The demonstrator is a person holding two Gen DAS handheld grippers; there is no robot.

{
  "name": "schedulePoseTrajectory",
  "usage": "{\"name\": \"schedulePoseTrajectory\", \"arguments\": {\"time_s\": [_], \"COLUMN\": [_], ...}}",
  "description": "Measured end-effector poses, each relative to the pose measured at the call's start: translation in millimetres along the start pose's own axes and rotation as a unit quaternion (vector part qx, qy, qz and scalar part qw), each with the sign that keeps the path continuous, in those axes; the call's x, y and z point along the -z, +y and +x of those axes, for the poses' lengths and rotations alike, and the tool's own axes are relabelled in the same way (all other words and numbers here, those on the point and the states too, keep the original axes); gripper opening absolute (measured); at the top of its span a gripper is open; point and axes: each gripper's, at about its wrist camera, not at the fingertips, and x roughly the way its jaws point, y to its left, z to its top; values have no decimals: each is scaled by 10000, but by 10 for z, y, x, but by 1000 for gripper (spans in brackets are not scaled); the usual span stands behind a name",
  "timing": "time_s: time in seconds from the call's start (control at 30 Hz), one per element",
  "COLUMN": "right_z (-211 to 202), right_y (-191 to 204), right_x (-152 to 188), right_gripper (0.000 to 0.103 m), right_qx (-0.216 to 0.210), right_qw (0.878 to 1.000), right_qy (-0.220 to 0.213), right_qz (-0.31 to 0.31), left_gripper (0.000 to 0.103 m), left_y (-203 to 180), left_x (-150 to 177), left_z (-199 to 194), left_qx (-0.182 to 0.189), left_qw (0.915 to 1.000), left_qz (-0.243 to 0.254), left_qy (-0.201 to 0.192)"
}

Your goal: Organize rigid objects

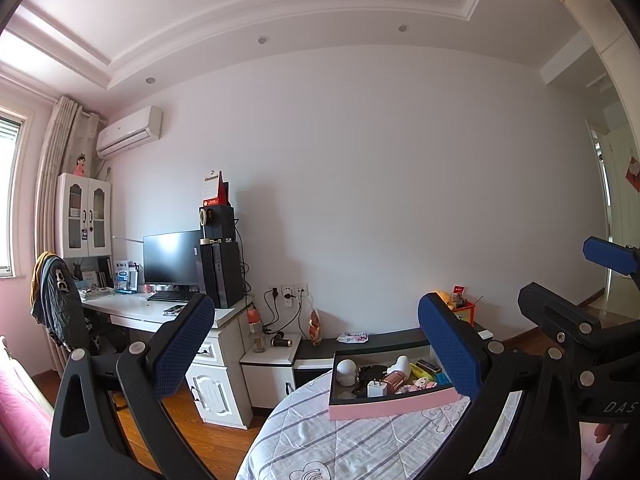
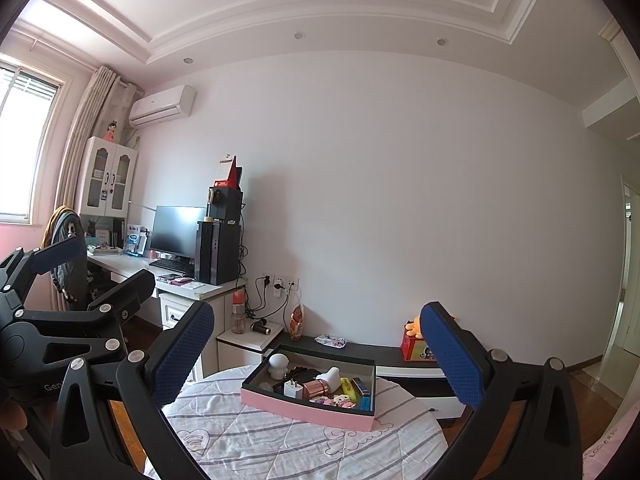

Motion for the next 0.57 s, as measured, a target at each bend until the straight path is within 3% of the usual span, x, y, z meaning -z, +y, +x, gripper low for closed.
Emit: {"name": "schedulePoseTrajectory", "arguments": {"time_s": [0.57], "right_z": [27], "right_y": [2], "right_x": [52], "right_gripper": [103], "right_qx": [-22], "right_qw": [10000], "right_qy": [13], "right_qz": [-9], "left_gripper": [103], "left_y": [40], "left_x": [-46], "left_z": [-105], "left_qx": [-73], "left_qw": [9997], "left_qz": [32], "left_qy": [-242]}}
